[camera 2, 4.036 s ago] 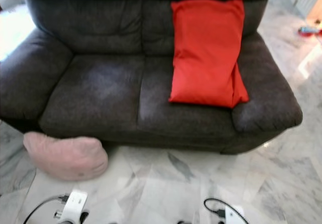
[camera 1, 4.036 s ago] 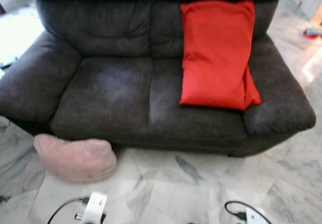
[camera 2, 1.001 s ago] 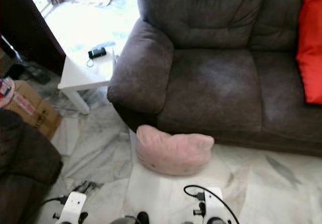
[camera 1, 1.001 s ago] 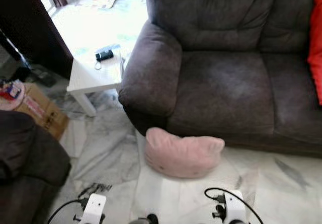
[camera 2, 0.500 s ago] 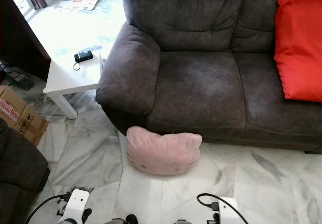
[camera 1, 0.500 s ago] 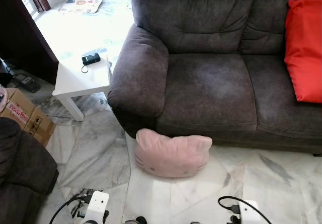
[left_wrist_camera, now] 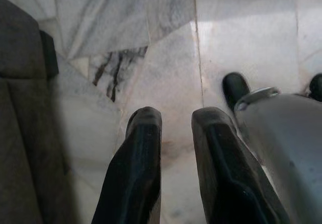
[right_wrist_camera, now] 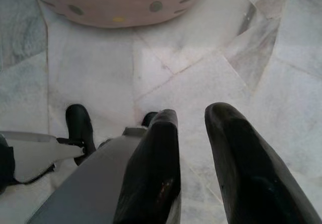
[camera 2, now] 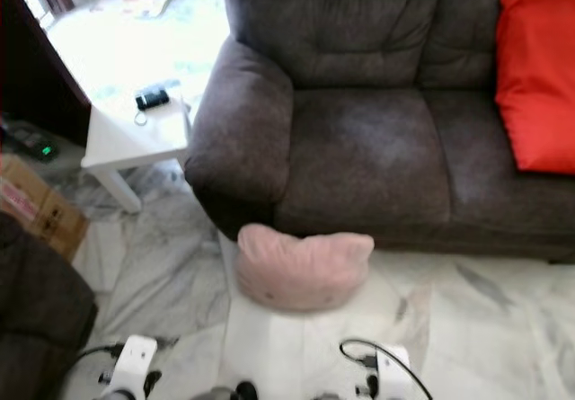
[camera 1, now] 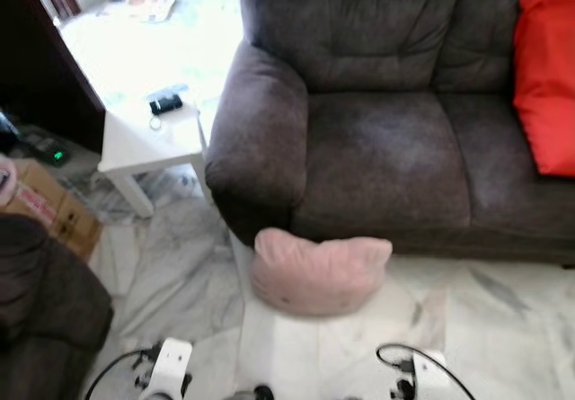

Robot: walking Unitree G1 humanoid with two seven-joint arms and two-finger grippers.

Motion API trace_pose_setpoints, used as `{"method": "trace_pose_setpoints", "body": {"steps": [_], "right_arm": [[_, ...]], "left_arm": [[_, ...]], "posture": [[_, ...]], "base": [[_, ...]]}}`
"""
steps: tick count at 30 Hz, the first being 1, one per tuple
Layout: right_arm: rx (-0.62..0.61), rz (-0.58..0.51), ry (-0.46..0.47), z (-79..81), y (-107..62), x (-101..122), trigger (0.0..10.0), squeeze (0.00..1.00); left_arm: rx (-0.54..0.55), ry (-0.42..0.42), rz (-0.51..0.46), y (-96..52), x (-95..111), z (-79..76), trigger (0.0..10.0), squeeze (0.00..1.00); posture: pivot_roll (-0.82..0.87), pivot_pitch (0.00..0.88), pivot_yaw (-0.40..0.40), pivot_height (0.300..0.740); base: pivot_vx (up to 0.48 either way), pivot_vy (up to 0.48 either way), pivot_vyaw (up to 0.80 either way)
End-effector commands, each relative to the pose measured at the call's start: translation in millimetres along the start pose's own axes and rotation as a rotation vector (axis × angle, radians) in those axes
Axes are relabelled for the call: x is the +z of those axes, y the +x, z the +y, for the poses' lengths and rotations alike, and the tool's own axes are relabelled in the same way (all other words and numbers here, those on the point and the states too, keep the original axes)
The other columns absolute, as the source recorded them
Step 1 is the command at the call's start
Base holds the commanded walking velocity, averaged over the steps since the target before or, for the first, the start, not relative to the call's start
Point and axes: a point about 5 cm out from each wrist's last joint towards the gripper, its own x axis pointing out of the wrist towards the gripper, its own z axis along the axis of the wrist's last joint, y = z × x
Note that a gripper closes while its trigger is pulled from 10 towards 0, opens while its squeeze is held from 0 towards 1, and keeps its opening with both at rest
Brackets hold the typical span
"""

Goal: Move the pillow to the sofa from floor

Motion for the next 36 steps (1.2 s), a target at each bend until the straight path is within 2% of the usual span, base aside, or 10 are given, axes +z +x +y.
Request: {"method": "trace_pose_setpoints", "body": {"steps": [1, 7, 11, 18, 19, 21, 24, 30, 36], "right_arm": [[0.005, 0.032, 0.007, 8.1, -1.2, -8, 10.0, 0.00], [0.014, 0.024, 0.012, 14.2, -0.5, -6, 10.0, 0.00], [0.009, 0.012, 0.007, 9.9, 0.0, -3, 10.0, 0.00], [-0.025, 0.010, 0.015, -25.7, -4.4, -6, 10.0, 0.00], [-0.025, 0.010, 0.015, -25.7, -4.4, -6, 10.0, 0.00], [-0.036, 0.021, 0.016, -37.7, -7.6, -11, 10.0, 0.00], [-0.041, 0.032, 0.018, -41.9, -8.9, -13, 10.0, 0.00], [-0.033, 0.046, 0.016, -33.6, -7.0, -13, 10.0, 0.00], [-0.008, 0.046, 0.019, -12.5, -3.4, -11, 10.0, 0.00]], "left_arm": [[0.007, -0.009, 0.036, -2.9, -10, 2.2, 10.0, 0.00], [0.007, -0.009, 0.032, -2.6, -9, 2.0, 10.0, 0.00], [0.008, -0.009, 0.035, -2.8, -10, 2.0, 10.0, 0.00], [0.006, -0.007, 0.035, -2.8, -10, 1.4, 10.0, 0.00], [0.006, -0.007, 0.035, -2.8, -10, 1.4, 10.0, 0.00], [0.007, -0.006, 0.035, -2.8, -10, 1.3, 10.0, 0.00], [0.007, -0.003, 0.035, -2.8, -10, 1.2, 10.0, 0.00], [0.007, 0.003, 0.033, -2.5, -10, 0.6, 10.0, 0.00], [0.008, 0.007, 0.032, -2.4, -9, 0.2, 10.0, 0.00]], "posture": [[-0.08, 0.182, 0.026, 0.740], [-0.08, 0.183, 0.027, 0.740], [-0.08, 0.183, 0.026, 0.740], [-0.08, 0.183, 0.025, 0.740], [-0.08, 0.183, 0.025, 0.740], [-0.08, 0.184, 0.024, 0.740], [-0.08, 0.184, 0.023, 0.740], [-0.08, 0.179, 0.023, 0.740], [-0.08, 0.175, 0.022, 0.740]], "base": [[0.000, 0.000, 0.00], [0.000, 0.000, -0.50], [0.000, 0.000, 0.00], [0.035, 0.000, 0.00], [0.244, 0.000, 0.00], [0.244, 0.000, 0.00], [0.241, 0.000, 0.00], [0.258, 0.000, 0.00], [0.305, 0.000, 0.00]]}}
